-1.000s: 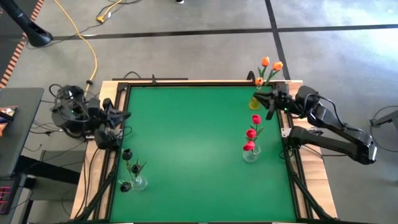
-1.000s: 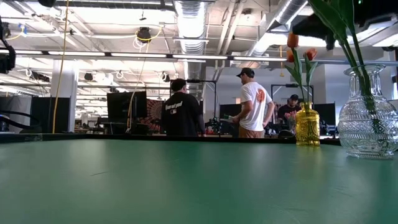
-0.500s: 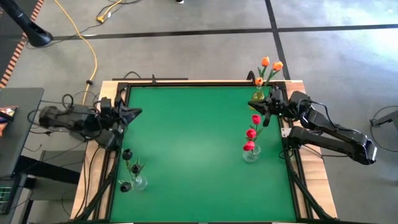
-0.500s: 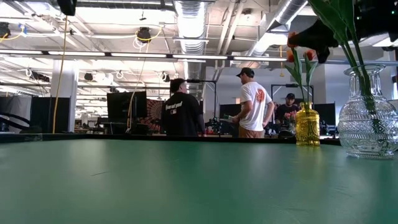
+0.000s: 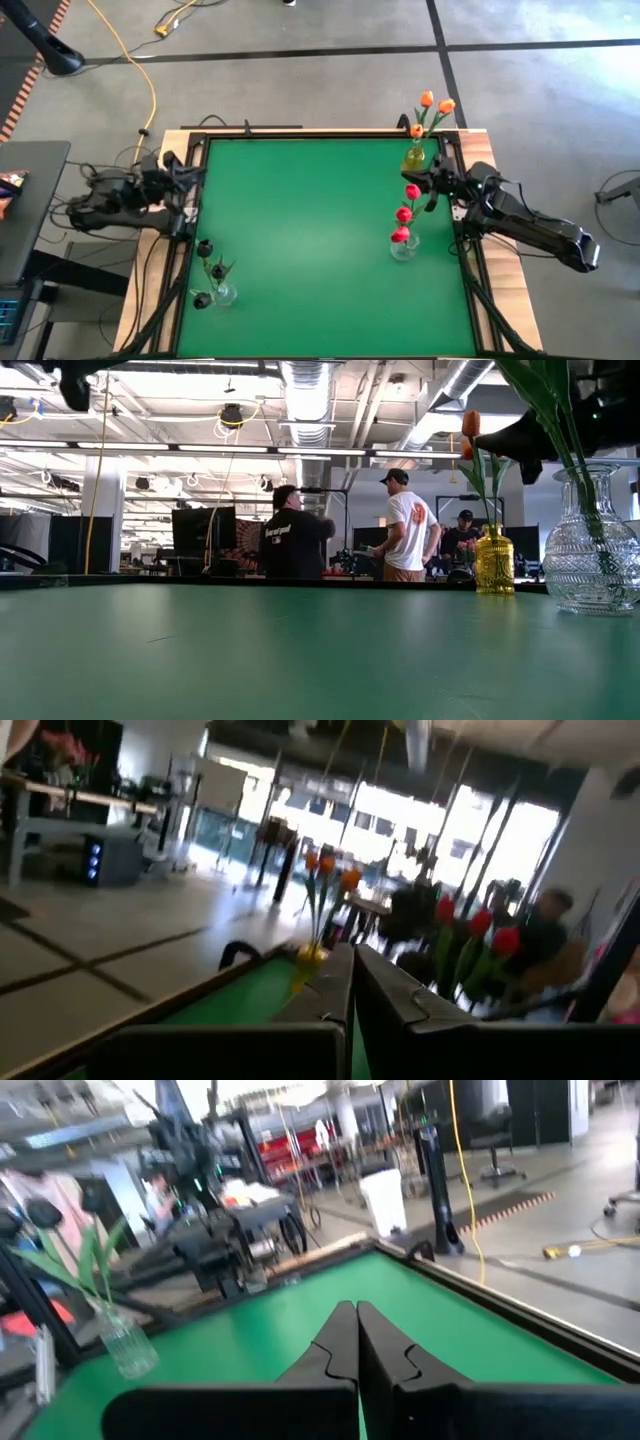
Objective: Sort flowers into vase by color
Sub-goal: Return to Home Position
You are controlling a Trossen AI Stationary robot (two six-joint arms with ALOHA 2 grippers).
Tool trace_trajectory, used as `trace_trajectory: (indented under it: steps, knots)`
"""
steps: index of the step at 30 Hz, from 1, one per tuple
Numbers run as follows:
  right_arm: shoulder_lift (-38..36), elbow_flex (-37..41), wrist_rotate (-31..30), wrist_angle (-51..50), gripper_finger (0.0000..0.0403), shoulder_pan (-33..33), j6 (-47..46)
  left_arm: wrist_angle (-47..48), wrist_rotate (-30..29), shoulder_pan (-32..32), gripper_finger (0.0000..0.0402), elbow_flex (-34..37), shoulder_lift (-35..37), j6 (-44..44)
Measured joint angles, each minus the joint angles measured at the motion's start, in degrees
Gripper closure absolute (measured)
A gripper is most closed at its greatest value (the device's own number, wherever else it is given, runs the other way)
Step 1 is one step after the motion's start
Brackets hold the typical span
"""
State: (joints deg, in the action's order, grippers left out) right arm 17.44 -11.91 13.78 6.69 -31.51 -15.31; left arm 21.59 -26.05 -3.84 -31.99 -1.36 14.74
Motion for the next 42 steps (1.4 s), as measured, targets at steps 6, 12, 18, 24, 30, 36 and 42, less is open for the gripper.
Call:
trace_trajectory:
  steps: [6, 12, 18, 24, 30, 36, 42]
  knots:
    - [-2.1, 7.7, 0.0, 12.7, 0.0384, 0.5, -1.4, -4.4, 2.3, 0.0, 0.0401, 4.1, -0.9, -2.1]
    - [-2.0, 11.4, -0.2, 13.3, 0.0384, 0.8, -1.9, -11.3, 3.2, 0.0, 0.0401, 10.7, -0.4, -4.9]
    - [-2.0, 11.5, -0.1, 15.4, 0.0384, 2.3, 2.1, -17.4, 6.0, 0.0, 0.0401, 17.3, 1.1, -3.9]
    - [-2.0, 11.5, -0.1, 14.8, 0.0383, 3.1, 6.2, -25.5, 9.7, 0.0, 0.0401, 24.4, 1.1, -2.1]
    - [-2.1, 11.5, 1.1, 14.3, 0.0383, 3.1, 6.7, -29.7, 13.1, 0.0, 0.0401, 28.9, 1.1, -0.2]
    - [-2.1, 11.5, 1.3, 13.3, 0.0383, 3.1, 8.4, -31.0, 13.6, 0.0, 0.0401, 31.4, 1.1, 0.8]
    - [-2.1, 11.6, 4.3, 10.4, 0.0383, 3.1, 9.8, -28.6, 11.6, 0.1, 0.0401, 31.4, 1.1, 3.3]
